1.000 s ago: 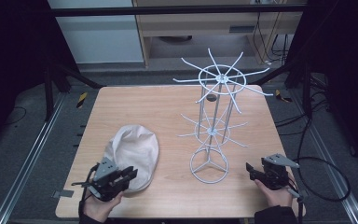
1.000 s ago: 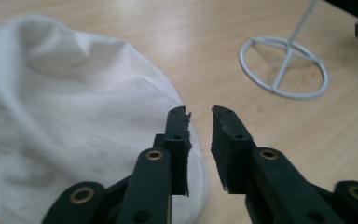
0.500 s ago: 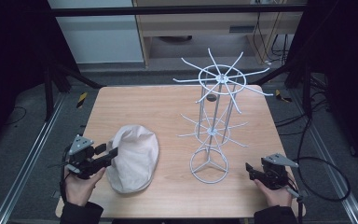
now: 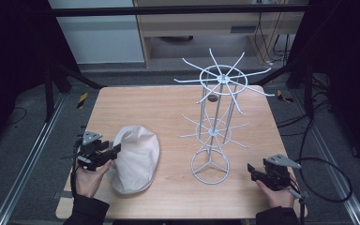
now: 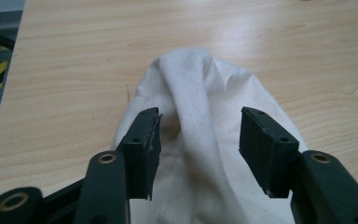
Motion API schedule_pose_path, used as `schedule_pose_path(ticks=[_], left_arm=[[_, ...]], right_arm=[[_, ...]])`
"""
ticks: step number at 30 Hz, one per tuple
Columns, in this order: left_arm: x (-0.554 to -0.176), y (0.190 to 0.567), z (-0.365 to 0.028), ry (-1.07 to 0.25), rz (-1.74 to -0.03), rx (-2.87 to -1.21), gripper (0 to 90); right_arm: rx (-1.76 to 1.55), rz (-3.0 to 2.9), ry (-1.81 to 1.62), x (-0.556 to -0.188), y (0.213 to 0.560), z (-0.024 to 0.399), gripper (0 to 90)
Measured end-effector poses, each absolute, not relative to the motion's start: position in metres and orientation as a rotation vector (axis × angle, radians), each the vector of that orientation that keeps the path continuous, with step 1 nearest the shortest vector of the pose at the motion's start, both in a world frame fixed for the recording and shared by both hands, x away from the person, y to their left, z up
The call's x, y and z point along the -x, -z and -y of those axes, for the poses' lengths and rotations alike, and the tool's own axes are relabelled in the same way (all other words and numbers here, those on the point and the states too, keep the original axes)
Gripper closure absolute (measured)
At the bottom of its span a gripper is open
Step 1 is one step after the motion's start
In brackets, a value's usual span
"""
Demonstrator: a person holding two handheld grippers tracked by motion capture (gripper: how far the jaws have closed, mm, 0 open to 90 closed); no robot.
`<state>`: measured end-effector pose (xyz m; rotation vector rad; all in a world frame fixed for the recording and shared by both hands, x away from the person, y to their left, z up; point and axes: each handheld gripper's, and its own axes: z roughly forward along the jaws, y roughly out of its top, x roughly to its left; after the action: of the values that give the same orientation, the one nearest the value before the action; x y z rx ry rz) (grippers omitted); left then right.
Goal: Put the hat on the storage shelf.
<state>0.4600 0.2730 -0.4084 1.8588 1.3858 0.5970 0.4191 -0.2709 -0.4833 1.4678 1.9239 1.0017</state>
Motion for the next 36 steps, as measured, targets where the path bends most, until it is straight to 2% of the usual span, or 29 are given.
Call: schedule_pose_path(ticks=[9, 13, 14, 17, 22, 36], left_arm=[[-0.466, 0.422, -0.267, -0.562, -1.398, -1.911, 57.2], [-0.469, 0.426, -0.264, -0.549, -1.422, -1.929, 68.1], [-0.469, 0.427, -0.265, -0.547, -1.431, -1.923, 68.1], [-0.471, 0.428, -0.266, -0.519, -1.444, -1.914, 78.4], [-0.470, 0.428, -0.267, -0.502, -1.454, -1.889, 86.2], [-0.453, 0.402, -0.280, -0.496, -1.360, -1.732, 88.3]], right_arm=[[-1.462, -1.931, -0.994, -0.420, 0.484, 0.271, 33.3], [-1.461, -1.933, -0.995, -0.420, 0.484, 0.271, 33.4], [-1.461, -1.933, -0.995, -0.420, 0.484, 0.271, 33.4], [-1.460, -1.936, -0.992, -0.421, 0.484, 0.270, 33.3], [-1.456, -1.935, -0.992, -0.420, 0.484, 0.270, 33.3], [-1.453, -1.940, -0.990, -0.421, 0.484, 0.270, 33.5]])
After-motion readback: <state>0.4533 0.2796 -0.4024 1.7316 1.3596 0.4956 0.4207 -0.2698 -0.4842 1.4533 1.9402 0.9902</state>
